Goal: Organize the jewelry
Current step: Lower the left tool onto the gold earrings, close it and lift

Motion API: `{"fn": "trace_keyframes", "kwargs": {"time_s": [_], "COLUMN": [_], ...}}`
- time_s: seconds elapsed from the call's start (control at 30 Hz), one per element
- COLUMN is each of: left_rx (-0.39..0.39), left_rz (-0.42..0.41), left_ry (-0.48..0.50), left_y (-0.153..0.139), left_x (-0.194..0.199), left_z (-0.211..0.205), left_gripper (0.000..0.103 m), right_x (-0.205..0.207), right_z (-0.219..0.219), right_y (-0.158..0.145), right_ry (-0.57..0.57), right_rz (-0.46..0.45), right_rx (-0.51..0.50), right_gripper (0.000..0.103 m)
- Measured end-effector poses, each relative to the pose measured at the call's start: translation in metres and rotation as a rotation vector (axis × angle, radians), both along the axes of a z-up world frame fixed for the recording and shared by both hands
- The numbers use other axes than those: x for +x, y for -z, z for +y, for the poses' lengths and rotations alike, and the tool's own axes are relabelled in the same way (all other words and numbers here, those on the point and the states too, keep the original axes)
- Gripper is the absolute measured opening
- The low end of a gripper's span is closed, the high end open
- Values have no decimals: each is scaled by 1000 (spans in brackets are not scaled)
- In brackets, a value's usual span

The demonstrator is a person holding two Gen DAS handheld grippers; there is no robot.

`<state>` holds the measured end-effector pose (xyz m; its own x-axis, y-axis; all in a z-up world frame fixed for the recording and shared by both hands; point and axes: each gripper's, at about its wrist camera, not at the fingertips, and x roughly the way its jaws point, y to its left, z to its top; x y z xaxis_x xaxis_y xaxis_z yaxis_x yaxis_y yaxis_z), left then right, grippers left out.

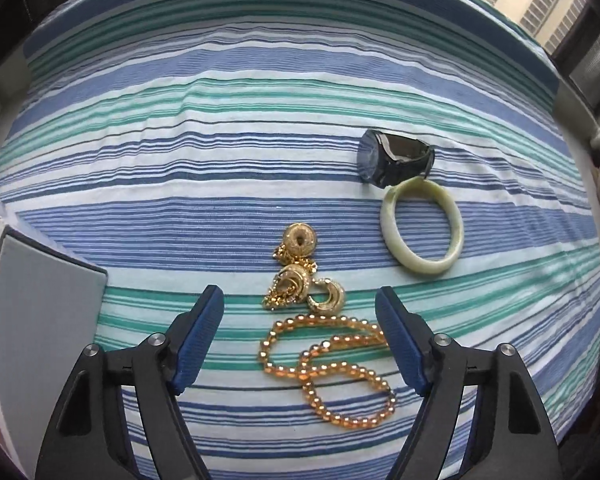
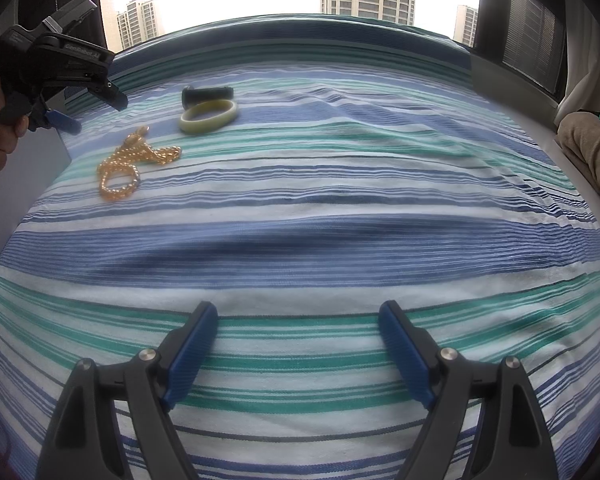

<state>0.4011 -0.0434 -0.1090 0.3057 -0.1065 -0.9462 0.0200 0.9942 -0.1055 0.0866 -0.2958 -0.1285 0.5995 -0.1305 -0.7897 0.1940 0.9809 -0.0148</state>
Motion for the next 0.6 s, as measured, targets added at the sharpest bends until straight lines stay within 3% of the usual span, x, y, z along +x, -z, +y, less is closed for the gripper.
{"fn": "trace_keyframes", "kwargs": {"time_s": [0.13, 0.17, 0.23, 0.4, 0.6], "left_rx": [-22, -4, 31, -11, -148], "left_rz": [35, 9, -7, -43, -117], "left_ry": [-43, -41, -8, -24, -50], "left_y": [23, 22, 23, 11, -42], "left_x": [11, 9, 7, 0, -33], "left_z": [0, -2, -7, 5, 48], "left_gripper": [62, 60, 23, 21, 21], "right_x": [0, 0, 0, 0, 0], "right_z": [0, 1, 0, 1, 1], "right_y": [0, 0, 0, 0, 0], "right_ry": [0, 0, 0, 0, 0], "right_rz": [0, 0, 0, 0, 0], "right_rx": [1, 1, 0, 1, 1], "right_gripper": [85, 85, 85, 85, 85]}}
